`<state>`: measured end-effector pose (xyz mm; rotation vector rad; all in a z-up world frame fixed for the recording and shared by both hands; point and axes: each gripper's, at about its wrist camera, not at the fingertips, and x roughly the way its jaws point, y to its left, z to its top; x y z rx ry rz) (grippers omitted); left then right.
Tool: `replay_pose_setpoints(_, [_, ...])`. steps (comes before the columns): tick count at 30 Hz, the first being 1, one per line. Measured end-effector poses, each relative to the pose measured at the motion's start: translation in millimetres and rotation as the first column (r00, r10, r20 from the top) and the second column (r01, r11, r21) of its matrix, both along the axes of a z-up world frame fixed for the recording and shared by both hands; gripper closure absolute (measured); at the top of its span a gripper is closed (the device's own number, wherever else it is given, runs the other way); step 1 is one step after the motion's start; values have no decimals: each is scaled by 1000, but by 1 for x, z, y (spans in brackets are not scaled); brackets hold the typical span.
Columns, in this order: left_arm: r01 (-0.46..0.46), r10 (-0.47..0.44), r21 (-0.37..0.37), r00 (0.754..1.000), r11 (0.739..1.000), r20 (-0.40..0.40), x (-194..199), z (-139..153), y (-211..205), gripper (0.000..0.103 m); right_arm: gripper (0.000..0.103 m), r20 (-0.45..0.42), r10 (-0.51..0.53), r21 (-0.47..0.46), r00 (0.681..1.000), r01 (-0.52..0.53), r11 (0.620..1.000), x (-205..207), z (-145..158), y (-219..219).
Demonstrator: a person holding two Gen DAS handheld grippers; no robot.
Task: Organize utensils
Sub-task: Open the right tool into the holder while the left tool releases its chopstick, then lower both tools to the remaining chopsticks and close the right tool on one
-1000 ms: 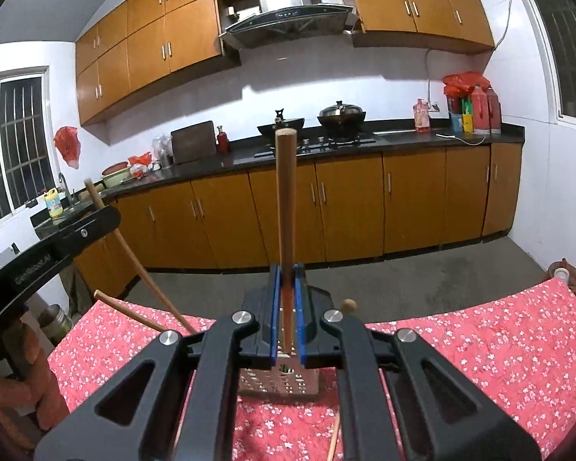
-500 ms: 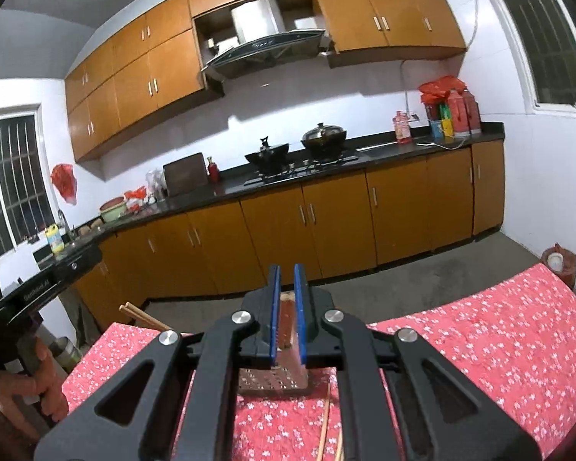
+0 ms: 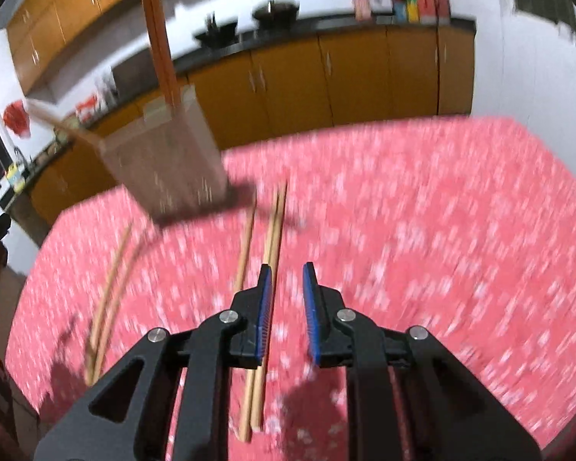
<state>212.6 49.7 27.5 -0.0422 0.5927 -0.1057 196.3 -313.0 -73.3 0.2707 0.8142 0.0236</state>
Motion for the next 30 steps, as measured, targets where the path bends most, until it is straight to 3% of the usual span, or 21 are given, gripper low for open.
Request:
replay_pose_setpoints(5, [-9,6,-25,994,1000,-107,-5,-42,9,65,85,-69,33,-1,997,-33,999,3,-29,19])
replay_pose_setpoints(8, [-6,2,-29,991,1000,-134,-8,-53,7,65,85,-72,43,-10,996,-44,999,3,-36,24])
replay_pose_setpoints(15, [11,-17,-35,986,999,-168,-7,-64,-4,65,88,-82,49,-89,995,-56,994,7,-36,35])
replay_pose_setpoints(19, [27,-35,-42,982,999,-183,-7,-69,-8,65,88,-62,40,-38,997,-43,998,4,-33,25])
replay_pose_setpoints(30, [45,-55,-52,974,998,-220,-4,-81,-15,65,88,-70,49,-56,996,-53,997,9,-36,27])
